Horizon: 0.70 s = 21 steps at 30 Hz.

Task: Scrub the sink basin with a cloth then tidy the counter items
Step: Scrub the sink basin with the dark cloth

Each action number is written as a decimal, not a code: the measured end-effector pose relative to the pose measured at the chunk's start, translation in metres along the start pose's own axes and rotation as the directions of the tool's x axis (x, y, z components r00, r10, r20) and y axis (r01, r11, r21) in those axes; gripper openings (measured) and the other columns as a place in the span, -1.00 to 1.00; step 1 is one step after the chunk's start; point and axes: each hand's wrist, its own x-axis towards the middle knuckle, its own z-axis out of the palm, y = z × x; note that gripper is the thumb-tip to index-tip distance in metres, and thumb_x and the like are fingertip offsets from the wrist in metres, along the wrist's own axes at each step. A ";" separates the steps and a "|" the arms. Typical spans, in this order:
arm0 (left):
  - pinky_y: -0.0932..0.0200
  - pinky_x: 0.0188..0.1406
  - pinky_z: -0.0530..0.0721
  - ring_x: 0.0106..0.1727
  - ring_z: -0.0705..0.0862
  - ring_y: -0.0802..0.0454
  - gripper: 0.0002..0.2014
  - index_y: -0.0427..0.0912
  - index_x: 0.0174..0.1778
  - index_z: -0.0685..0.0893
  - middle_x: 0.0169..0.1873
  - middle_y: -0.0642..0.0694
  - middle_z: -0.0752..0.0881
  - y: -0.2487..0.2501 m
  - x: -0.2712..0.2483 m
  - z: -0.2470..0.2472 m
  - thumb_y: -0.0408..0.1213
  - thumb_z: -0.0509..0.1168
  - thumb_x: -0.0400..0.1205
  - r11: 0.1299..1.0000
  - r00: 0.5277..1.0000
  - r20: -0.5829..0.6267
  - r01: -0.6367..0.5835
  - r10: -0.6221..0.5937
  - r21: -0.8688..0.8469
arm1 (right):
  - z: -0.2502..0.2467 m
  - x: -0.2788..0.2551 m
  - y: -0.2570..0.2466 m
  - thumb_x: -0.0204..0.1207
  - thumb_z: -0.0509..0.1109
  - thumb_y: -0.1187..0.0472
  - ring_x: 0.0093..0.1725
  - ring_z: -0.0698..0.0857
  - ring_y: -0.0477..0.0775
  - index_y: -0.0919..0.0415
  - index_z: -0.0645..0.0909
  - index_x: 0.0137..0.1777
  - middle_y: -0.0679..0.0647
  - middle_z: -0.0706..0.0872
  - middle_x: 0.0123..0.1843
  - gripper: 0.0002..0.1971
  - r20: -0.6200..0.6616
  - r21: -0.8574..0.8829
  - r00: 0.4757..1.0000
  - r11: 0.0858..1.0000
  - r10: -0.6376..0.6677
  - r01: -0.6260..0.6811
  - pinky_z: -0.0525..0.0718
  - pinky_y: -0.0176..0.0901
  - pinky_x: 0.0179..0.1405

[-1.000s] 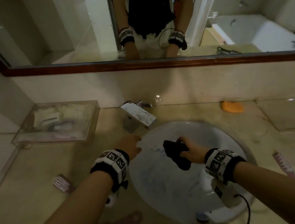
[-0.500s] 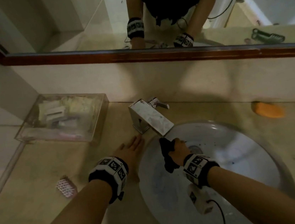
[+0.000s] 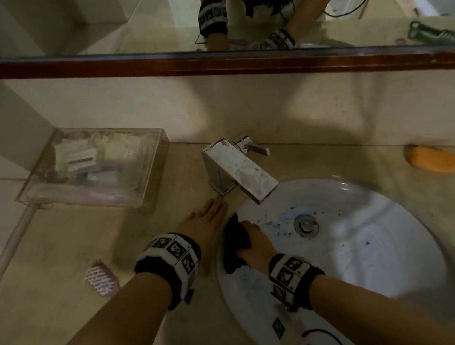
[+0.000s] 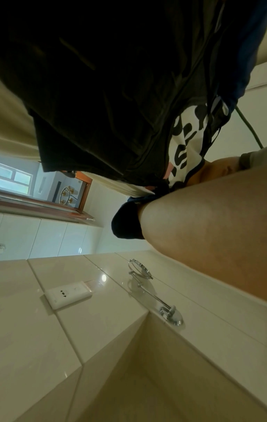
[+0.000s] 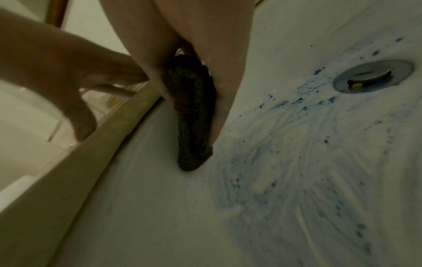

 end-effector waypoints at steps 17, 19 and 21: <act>-0.04 0.70 0.12 0.72 -0.19 0.00 -0.08 -0.07 0.67 -0.30 0.68 0.00 -0.32 -0.002 0.011 0.008 -0.28 0.30 0.63 0.994 0.998 -0.039 0.046 -0.050 -0.100 | -0.019 0.026 0.029 0.61 0.22 0.35 0.34 0.57 0.30 0.33 0.50 0.26 0.34 0.61 0.22 -0.75 0.044 -0.160 0.998 0.986 0.047 -0.039 0.47 -0.12 0.09; -0.06 0.70 0.14 0.72 -0.18 -0.02 -0.02 -0.11 0.67 -0.30 0.68 -0.03 -0.32 -0.001 0.010 0.005 -0.28 0.36 0.59 0.997 0.999 -0.043 0.030 -0.033 -0.071 | -0.001 0.026 0.023 0.61 0.15 0.29 0.16 0.59 0.23 0.28 0.44 0.00 0.24 0.54 0.00 -0.92 0.095 -0.205 0.995 0.979 0.026 -0.006 0.43 -0.15 0.03; -0.06 0.70 0.14 0.72 -0.19 -0.03 0.12 -0.13 0.67 -0.30 0.68 -0.05 -0.32 -0.005 0.012 0.004 -0.24 0.48 0.49 0.999 0.999 -0.030 0.032 -0.033 -0.041 | 0.017 0.018 0.026 0.58 0.08 0.20 0.16 0.51 0.16 0.31 0.43 0.20 0.26 0.53 0.17 -0.72 0.163 -0.253 0.987 0.967 0.013 0.029 0.42 -0.12 0.18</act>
